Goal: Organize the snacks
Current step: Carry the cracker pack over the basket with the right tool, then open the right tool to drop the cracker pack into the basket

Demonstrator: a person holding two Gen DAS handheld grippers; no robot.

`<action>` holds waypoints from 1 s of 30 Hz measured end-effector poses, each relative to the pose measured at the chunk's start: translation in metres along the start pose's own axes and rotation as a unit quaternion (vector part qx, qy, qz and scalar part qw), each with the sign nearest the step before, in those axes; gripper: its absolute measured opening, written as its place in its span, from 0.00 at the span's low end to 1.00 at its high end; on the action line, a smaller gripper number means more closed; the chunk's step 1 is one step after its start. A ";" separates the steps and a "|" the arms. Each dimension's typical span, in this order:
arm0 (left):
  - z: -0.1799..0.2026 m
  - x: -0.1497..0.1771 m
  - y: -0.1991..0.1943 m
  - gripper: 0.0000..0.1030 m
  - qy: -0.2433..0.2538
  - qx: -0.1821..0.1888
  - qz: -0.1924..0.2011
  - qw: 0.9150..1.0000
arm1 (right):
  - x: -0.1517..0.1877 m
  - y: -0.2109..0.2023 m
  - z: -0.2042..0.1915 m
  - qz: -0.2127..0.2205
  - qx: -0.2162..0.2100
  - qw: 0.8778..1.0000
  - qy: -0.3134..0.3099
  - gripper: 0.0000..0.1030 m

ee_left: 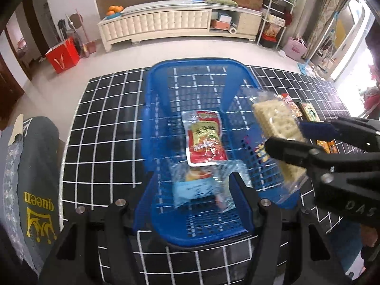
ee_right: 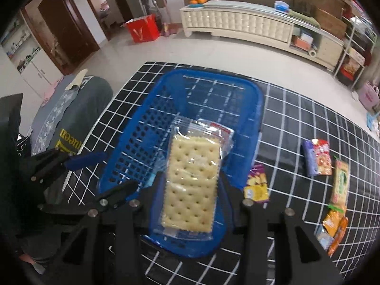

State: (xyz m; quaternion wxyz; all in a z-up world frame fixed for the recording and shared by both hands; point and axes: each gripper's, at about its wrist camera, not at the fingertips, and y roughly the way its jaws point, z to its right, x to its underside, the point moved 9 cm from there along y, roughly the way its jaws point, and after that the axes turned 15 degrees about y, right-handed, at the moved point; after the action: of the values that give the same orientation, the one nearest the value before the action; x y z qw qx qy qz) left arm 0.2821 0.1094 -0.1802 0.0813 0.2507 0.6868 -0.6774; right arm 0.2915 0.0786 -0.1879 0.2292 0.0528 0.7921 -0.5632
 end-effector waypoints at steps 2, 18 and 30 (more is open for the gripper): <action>-0.010 0.005 0.002 0.58 -0.006 -0.005 -0.003 1.000 | 0.002 0.009 -0.005 -0.010 -0.002 1.000 0.000 0.47; -0.063 0.036 0.007 0.58 -0.038 -0.028 -0.009 0.999 | 0.012 0.050 -0.025 -0.051 0.010 0.999 -0.009 0.47; -0.074 0.042 0.007 0.58 -0.065 -0.019 -0.003 0.998 | 0.031 0.075 -0.029 -0.095 0.035 0.995 -0.010 0.49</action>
State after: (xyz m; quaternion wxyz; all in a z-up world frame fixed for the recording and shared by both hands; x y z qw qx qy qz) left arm 0.2655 0.1907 -0.2001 0.1284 0.2029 0.6933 -0.6794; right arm 0.2805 0.1264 -0.2583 0.1803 -0.0199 0.7710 -0.6105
